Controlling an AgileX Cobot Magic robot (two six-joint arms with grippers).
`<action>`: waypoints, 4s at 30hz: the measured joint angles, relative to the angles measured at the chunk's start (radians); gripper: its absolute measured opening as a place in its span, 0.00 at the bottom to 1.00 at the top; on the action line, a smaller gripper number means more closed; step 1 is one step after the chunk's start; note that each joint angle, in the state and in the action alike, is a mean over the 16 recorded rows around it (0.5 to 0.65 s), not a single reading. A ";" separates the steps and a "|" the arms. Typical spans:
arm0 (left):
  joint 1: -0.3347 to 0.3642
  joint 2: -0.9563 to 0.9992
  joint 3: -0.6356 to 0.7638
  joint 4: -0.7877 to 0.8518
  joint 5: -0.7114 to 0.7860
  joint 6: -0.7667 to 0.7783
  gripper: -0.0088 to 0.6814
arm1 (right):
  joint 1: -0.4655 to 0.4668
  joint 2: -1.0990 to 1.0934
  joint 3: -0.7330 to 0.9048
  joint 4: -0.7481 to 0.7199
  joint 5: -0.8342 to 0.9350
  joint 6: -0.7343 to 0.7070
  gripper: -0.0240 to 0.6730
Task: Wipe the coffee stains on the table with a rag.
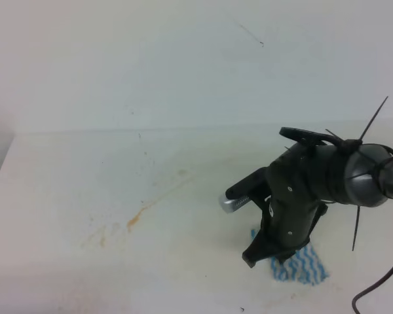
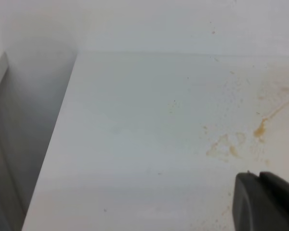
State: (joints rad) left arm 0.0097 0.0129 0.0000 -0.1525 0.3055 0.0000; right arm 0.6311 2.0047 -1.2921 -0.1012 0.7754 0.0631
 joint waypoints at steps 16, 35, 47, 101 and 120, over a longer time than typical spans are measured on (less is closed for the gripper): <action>0.000 0.000 0.002 0.000 0.002 0.000 0.01 | -0.094 0.006 -0.076 -0.111 0.036 0.179 0.63; 0.000 0.000 0.007 0.001 0.003 0.000 0.01 | -0.087 -0.872 0.449 0.005 -0.282 0.184 0.45; 0.000 0.000 0.000 0.001 0.000 0.000 0.01 | -0.087 -1.579 0.702 -0.042 -0.307 0.184 0.06; 0.000 0.000 0.002 0.001 0.003 0.000 0.01 | -0.677 -2.016 1.319 -0.010 -0.441 0.006 0.03; 0.000 0.000 0.012 0.001 0.003 0.000 0.01 | -0.691 -2.016 1.317 0.011 -0.410 -0.127 0.03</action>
State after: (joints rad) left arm 0.0097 0.0129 0.0117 -0.1516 0.3085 0.0000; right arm -0.0597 -0.0118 0.0253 -0.0897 0.3658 -0.0638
